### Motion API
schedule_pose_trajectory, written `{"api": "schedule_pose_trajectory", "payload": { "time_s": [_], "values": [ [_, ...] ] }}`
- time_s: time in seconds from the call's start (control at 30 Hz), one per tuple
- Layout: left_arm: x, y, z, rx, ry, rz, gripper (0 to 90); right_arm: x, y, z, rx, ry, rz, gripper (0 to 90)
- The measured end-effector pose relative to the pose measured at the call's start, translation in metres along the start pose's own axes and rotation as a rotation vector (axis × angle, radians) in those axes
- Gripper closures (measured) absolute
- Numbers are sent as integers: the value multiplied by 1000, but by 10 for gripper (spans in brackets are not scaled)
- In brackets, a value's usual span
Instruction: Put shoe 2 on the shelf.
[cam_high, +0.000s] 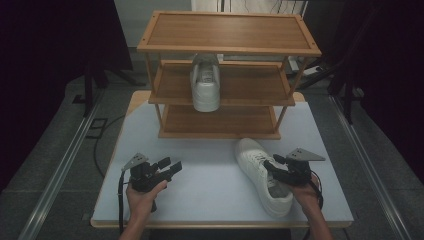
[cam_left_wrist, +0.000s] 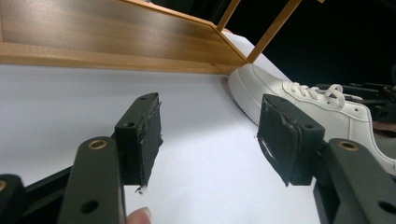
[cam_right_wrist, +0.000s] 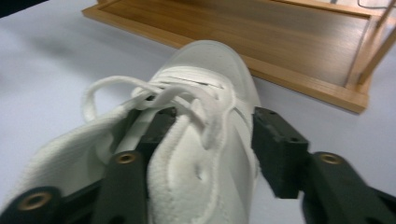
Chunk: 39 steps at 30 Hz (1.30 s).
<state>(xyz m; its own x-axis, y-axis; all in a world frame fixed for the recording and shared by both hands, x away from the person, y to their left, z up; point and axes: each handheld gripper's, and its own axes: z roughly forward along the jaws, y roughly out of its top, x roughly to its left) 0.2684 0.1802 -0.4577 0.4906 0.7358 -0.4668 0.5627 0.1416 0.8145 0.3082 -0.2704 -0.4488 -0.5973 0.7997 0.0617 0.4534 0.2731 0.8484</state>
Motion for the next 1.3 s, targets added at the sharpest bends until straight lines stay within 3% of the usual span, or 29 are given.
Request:
{"api": "schedule_pose_trajectory", "payload": {
  "time_s": [0.07, 0.23, 0.5, 0.77, 1.07, 1.3],
  "values": [
    [0, 0, 1, 4, 1, 0, 390, 2, 0, 1, -5, 6, -14, 608],
    [-1, -1, 1, 6, -4, -1, 390, 8, 0, -1, -34, -37, -30, 765],
    [1, 1, 0, -1, -5, -7, 392, 8, 0, -3, -40, -56, -18, 811],
    [3, 2, -1, -5, -6, -11, 393, 10, -1, -9, -90, -57, 39, 818],
    [3, 3, -2, -10, -3, -10, 394, 15, 3, -22, -195, -11, 180, 819],
    [5, 2, 0, -6, -2, -14, 395, 23, 14, -42, -304, -6, 215, 820]
  ]
}}
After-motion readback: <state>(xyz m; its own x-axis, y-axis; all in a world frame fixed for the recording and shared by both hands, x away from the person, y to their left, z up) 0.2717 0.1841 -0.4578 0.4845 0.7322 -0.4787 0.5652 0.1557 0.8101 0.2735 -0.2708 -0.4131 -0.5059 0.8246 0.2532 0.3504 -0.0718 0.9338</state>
